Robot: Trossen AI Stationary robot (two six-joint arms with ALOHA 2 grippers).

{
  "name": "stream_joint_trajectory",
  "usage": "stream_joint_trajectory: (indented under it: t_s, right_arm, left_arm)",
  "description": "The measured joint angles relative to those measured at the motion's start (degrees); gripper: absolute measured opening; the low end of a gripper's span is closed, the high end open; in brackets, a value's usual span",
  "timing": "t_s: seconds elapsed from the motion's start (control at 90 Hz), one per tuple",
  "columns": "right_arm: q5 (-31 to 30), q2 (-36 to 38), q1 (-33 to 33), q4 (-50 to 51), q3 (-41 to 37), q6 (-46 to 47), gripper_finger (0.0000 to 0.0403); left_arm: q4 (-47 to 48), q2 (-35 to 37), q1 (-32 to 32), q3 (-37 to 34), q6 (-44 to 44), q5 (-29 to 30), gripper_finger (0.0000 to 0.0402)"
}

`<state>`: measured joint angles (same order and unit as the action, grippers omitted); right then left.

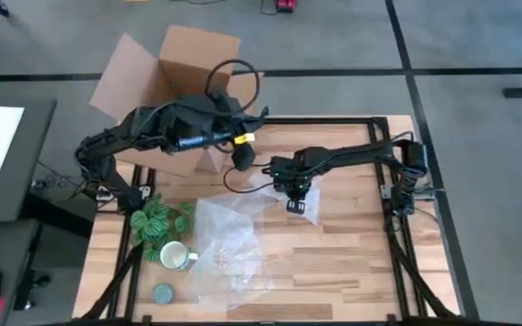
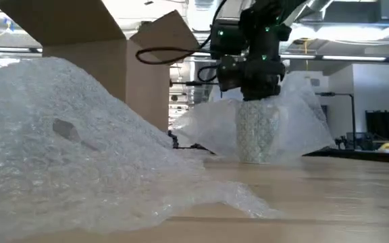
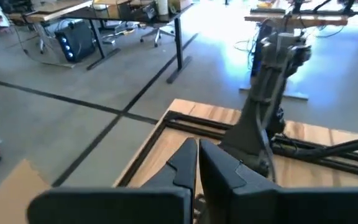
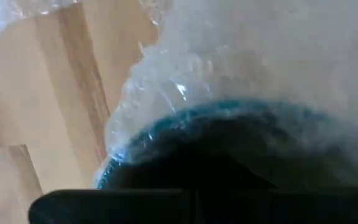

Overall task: Wrap mug
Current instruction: Wrap the green mug with bubble wrap

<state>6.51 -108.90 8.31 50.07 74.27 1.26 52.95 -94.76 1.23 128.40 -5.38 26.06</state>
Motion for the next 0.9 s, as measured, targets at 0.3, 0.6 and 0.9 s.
stream_joint_trajectory:
  t_s: [0.3, 0.6, 0.9]
  right_arm:
    - [-1.7, 10.6, 0.2, 3.8, 3.5, 1.1, 0.0000]
    - [3.3, 18.3, 2.5, 5.2, 5.0, 2.3, 0.0000]
    - [3.6, 8.3, 2.9, -2.4, -0.8, 3.4, 0.0000]
  left_arm:
    - [-0.3, 0.0, 1.2, 0.0, -1.1, 0.1, 0.0000]
    - [-0.3, 0.0, 1.2, 0.0, -2.2, 0.1, 0.0000]
    - [-0.1, 0.0, 1.2, 0.0, -2.9, 0.1, 0.0000]
